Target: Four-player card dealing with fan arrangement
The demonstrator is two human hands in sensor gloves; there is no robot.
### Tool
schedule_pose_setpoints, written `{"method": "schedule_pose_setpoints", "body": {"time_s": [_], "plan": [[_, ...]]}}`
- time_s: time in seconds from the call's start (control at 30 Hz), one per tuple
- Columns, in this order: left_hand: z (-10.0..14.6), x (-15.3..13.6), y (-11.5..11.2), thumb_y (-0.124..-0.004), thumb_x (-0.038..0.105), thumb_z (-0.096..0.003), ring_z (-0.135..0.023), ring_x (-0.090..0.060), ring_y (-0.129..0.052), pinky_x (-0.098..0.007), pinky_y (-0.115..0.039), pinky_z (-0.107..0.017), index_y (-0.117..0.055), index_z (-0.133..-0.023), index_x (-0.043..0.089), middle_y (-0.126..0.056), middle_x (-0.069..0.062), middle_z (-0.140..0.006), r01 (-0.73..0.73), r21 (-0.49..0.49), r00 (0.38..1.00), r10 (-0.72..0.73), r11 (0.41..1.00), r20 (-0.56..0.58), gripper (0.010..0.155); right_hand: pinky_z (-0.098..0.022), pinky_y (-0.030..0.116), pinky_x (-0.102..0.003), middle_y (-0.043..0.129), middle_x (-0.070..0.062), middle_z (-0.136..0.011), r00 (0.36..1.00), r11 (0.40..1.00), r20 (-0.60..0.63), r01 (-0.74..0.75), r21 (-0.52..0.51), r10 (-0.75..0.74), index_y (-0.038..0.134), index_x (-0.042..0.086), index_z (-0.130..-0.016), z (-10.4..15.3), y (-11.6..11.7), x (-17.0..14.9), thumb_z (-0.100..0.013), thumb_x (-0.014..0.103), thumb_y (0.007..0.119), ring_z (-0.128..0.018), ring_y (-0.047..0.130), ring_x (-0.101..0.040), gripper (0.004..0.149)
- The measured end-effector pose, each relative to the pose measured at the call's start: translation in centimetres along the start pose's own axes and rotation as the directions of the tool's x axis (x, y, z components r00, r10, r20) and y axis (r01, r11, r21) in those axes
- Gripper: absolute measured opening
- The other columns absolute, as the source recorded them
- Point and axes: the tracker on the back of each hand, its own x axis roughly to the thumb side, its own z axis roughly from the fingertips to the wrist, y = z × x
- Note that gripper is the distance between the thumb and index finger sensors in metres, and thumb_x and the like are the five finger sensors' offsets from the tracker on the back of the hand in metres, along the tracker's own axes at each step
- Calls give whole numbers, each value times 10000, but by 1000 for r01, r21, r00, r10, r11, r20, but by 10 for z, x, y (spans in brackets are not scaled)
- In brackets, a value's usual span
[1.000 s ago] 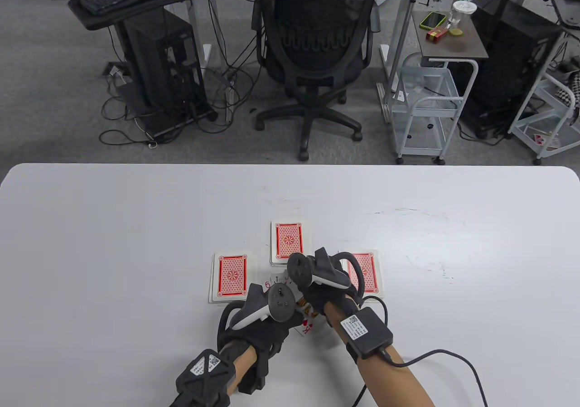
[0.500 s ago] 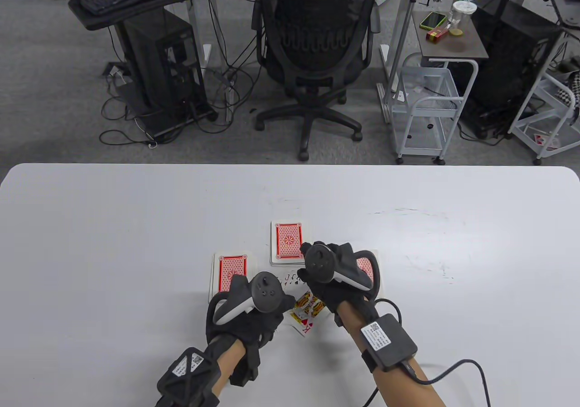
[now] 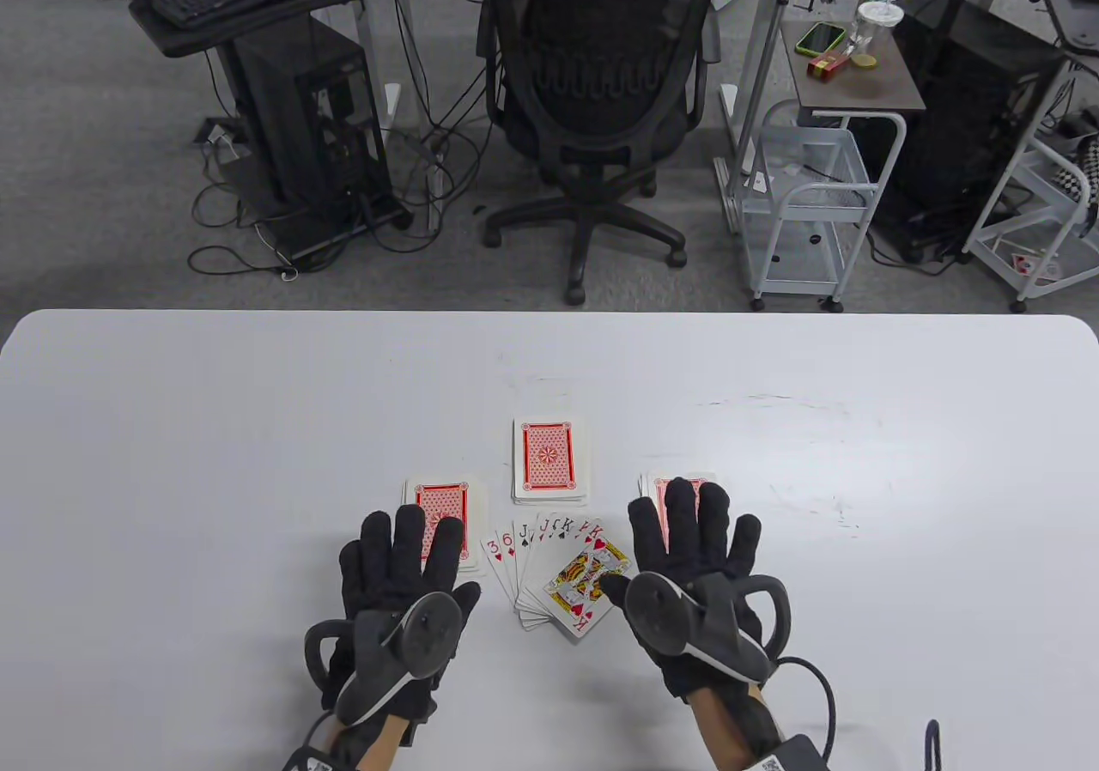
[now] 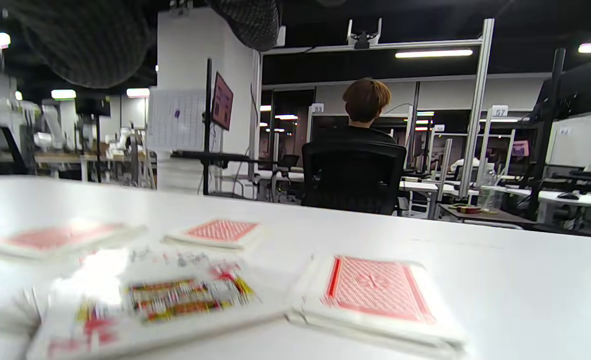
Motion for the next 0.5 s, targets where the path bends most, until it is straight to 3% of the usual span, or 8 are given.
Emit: {"method": "schedule_pose_setpoints", "body": {"time_s": [0.1,0.17,0.5], "plan": [[1,1,-3,-663,662,-494,-1066,-507,-73,-731,-115,-617,-224,-1127,409,-70,-38,-1205,49,-8,999,-49,999,11,811,-562,141,-780,-15,-248,-1086,999,1000,7,-31,-2,31,297,147,-1158,-2,19,4,-526,608,677,-982,66,-628,870],[1,2,-6,-653,683,-490,-1048,-505,-5,-738,-74,-588,-203,-1128,413,-16,-33,-1192,64,-25,998,-63,998,22,827,-567,145,-777,15,-242,-1096,998,997,-11,-53,60,54,285,148,-1157,-7,28,4,-524,618,673,-992,80,-623,878],[1,3,-7,-652,700,-483,-1067,-492,-41,-735,-95,-614,-225,-1130,428,-57,-22,-1212,76,-27,996,-75,997,41,821,-572,175,-781,142,-242,-1130,997,994,-35,-68,82,71,332,143,-1155,-8,38,2,-522,623,677,-1020,163,-615,866]]}}
